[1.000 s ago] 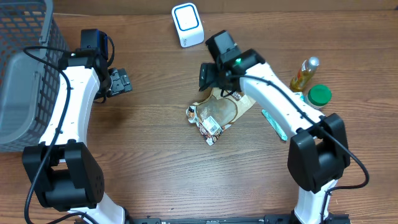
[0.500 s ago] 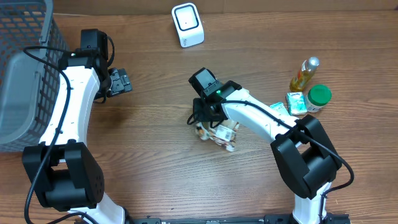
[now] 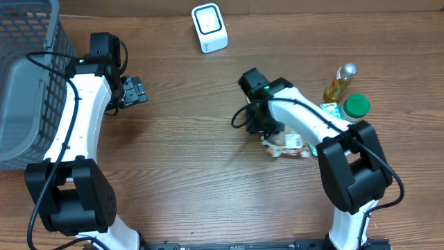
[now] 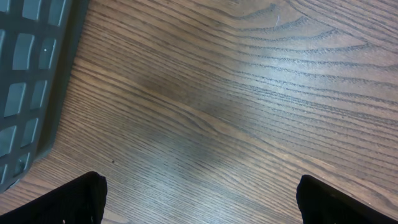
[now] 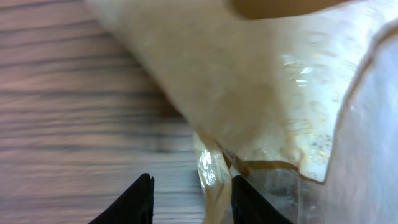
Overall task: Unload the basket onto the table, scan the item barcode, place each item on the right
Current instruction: 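Lower the Pantree bag onto the table beside the wipes pack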
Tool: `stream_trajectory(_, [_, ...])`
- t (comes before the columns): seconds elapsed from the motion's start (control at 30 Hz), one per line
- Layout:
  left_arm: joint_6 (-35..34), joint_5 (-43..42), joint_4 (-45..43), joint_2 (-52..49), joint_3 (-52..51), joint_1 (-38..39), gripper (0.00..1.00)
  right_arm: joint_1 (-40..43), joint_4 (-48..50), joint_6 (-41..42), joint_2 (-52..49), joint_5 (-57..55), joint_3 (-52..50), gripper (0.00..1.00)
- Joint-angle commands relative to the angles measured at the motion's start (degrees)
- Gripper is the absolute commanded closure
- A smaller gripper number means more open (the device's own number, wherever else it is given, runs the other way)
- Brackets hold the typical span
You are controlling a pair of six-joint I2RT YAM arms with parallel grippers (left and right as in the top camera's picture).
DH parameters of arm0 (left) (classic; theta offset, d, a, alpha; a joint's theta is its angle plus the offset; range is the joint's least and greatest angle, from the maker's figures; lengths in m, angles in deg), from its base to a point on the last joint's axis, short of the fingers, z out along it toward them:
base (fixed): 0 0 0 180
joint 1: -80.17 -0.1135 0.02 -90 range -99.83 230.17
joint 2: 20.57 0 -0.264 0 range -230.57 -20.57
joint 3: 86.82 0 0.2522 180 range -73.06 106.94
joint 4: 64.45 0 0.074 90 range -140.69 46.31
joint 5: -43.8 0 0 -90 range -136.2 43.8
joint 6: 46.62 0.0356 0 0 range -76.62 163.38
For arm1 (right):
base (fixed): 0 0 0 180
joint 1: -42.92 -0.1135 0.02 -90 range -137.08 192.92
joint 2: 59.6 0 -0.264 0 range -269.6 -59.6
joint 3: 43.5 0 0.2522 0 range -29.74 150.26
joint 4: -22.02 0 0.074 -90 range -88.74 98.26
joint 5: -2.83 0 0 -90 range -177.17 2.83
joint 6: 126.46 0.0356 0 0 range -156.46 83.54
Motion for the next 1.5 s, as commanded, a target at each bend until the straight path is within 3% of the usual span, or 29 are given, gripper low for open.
stream_trajectory(0.0, [0.22, 0.74, -0.04, 0.09, 1.05, -0.13, 0.0, 3.08, -0.81, -0.44, -0.22, -4.2, -0.17, 0.59])
stream_trajectory(0.57, [0.24, 0.76, -0.04, 0.09, 1.05, -0.15, 0.0, 3.34, 3.23, -0.46, -0.22, 8.63, -0.17, 0.48])
stream_trajectory(0.67, [0.22, 0.76, -0.07, 0.09, 1.05, -0.15, 0.0, 3.34, 3.41, -0.44, -0.22, 7.13, -0.17, 0.38])
stream_trajectory(0.97, [0.22, 0.76, -0.04, 0.09, 1.05, -0.13, 0.0, 3.37, 0.98, -1.68, 2.91, 3.1, 3.17, 0.31])
stream_trajectory(1.03, [0.24, 0.76, -0.07, 0.09, 1.05, -0.13, 0.0, 3.37, 0.61, -1.79, 4.22, 3.1, 4.07, 0.26])
stream_trajectory(1.2, [0.24, 0.76, -0.07, 0.09, 1.05, -0.13, 0.0, 3.48, 1.18, -1.77, 4.98, 3.06, 4.15, 0.0])
stream_trajectory(1.47, [0.24, 0.76, -0.04, 0.09, 1.05, -0.13, 0.0, 3.45, 1.2, -1.75, 4.94, 3.1, 4.15, 0.0])
